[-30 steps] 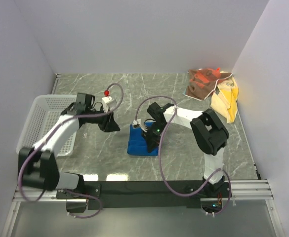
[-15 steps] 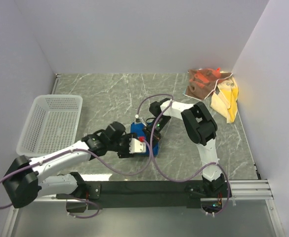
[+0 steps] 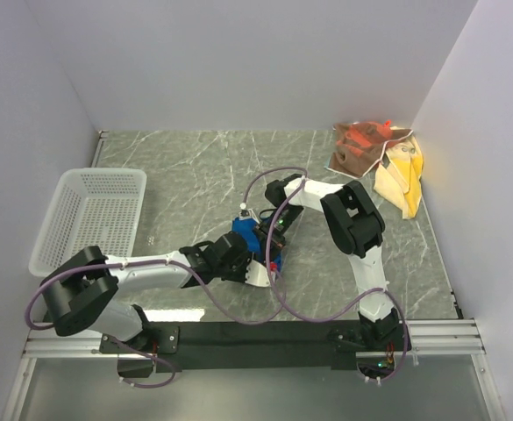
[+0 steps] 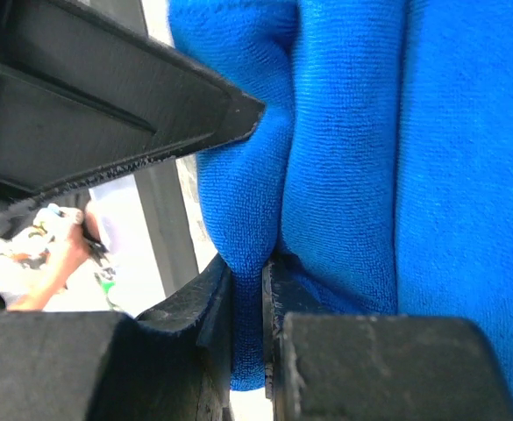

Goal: Roll the towels
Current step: Roll the towel

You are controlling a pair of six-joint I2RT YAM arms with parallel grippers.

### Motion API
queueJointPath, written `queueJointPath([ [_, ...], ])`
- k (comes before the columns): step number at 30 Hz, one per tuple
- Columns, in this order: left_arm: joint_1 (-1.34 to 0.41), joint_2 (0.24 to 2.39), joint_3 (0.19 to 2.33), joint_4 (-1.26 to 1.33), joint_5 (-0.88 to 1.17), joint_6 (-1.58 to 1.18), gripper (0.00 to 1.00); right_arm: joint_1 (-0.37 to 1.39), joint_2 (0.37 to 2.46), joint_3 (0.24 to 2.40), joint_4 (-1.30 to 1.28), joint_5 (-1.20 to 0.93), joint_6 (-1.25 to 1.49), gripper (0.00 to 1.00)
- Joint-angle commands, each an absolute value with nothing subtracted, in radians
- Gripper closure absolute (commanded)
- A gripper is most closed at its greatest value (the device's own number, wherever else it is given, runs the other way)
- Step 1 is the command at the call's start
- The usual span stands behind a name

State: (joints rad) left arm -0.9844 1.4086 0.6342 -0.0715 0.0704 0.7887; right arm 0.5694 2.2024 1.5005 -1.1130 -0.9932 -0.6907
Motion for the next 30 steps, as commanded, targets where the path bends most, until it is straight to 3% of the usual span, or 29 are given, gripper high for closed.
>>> queueJointPath([
  [1, -0.986, 1.456, 0.664, -0.139, 0.051, 0.762, 0.68, 0.572, 2.235, 1.522, -1.04, -0.896, -0.609, 1.0],
  [3, -0.985, 1.456, 0.672, -0.184, 0.066, 0.752, 0.81, 0.574, 2.25, 1.546, -1.005, -0.858, -0.557, 0.99],
  [9, -0.985, 1.413, 0.692, -0.415, 0.139, 0.718, 0.95, 0.595, 2.299, 1.632, -0.969, -0.782, -0.465, 0.96],
  [19, -0.959, 1.319, 0.68, -0.62, 0.163, 0.637, 0.99, 0.675, 2.324, 1.752, -0.841, -0.77, -0.364, 0.91],
  [22, -0.951, 1.316, 0.684, -0.624, 0.175, 0.626, 0.99, 0.663, 2.251, 1.685, -0.838, -0.761, -0.376, 0.82],
  [23, -0.947, 1.331, 0.684, -0.624, 0.184, 0.626, 0.99, 0.655, 2.223, 1.66, -0.838, -0.755, -0.382, 0.71],
  [25, -0.922, 1.35, 0.69, -0.618, 0.202, 0.644, 0.99, 0.629, 2.121, 1.567, -0.809, -0.741, -0.38, 0.64],
  [26, -0.91, 1.373, 0.693, -0.618, 0.231, 0.65, 0.99, 0.592, 2.08, 1.531, -0.792, -0.741, -0.377, 0.55],
  [29, -0.842, 1.439, 0.733, -0.653, 0.32, 0.693, 0.99, 0.494, 1.912, 1.396, -0.703, -0.747, -0.361, 0.5],
  [30, -0.809, 1.456, 0.759, -0.661, 0.342, 0.716, 0.99, 0.473, 1.867, 1.361, -0.677, -0.753, -0.353, 0.42],
])
